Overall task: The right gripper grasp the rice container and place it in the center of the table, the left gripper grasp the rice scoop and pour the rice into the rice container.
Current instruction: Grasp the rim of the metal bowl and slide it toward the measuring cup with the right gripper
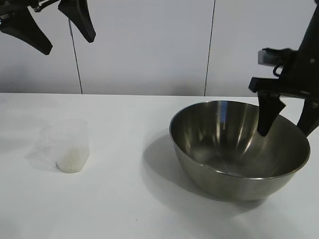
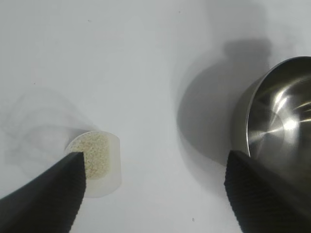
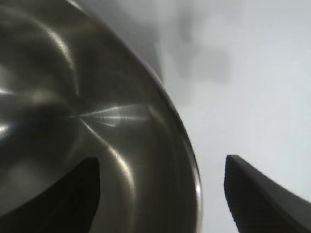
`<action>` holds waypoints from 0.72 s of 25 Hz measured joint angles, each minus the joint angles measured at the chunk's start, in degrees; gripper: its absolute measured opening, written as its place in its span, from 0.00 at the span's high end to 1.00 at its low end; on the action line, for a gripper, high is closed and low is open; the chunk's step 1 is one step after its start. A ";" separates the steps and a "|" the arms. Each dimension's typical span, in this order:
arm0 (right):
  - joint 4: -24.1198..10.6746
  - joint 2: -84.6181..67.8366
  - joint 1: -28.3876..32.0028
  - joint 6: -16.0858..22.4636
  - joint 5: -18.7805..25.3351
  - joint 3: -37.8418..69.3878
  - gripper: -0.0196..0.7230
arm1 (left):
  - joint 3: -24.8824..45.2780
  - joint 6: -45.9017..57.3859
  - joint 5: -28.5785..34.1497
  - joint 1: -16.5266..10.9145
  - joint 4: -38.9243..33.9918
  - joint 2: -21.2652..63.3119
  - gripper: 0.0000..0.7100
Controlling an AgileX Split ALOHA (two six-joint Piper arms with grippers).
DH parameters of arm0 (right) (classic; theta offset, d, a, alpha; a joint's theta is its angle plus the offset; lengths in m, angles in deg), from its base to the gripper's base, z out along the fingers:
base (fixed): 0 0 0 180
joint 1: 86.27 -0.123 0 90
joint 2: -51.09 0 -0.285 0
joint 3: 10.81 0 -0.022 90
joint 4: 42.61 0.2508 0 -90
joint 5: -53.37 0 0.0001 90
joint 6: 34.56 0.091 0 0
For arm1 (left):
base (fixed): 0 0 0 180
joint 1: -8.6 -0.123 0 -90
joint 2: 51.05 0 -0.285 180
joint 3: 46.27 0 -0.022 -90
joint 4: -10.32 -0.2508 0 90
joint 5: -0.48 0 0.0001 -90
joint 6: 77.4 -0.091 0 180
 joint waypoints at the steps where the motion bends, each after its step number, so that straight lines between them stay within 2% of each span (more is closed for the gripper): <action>1: 0.61 1.49 0.00 -0.04 -0.51 0.00 0.33 | 0.00 0.00 0.00 0.00 0.00 0.00 0.20; 2: 1.25 2.65 0.00 -0.17 -1.03 0.02 0.37 | 0.00 0.00 0.00 0.00 0.00 0.00 0.20; 5: 2.32 3.51 0.00 -1.82 -1.42 0.02 0.74 | 0.00 0.00 0.00 0.00 0.00 0.00 0.20; 7: 5.25 3.26 0.03 -2.58 -1.71 0.02 0.88 | 0.00 0.00 0.00 0.00 0.00 0.00 0.20; 10: 6.17 2.61 -0.12 -5.25 -1.08 0.02 0.95 | 0.00 0.00 0.00 0.00 0.00 0.00 0.20; 14: 7.44 1.04 -0.12 -7.73 0.77 -0.74 0.95 | 0.00 0.00 0.00 0.00 0.00 0.00 0.20; 18: 9.83 -1.06 -0.12 -8.58 3.29 -3.59 0.95 | 0.00 0.00 0.00 0.00 0.00 0.00 0.20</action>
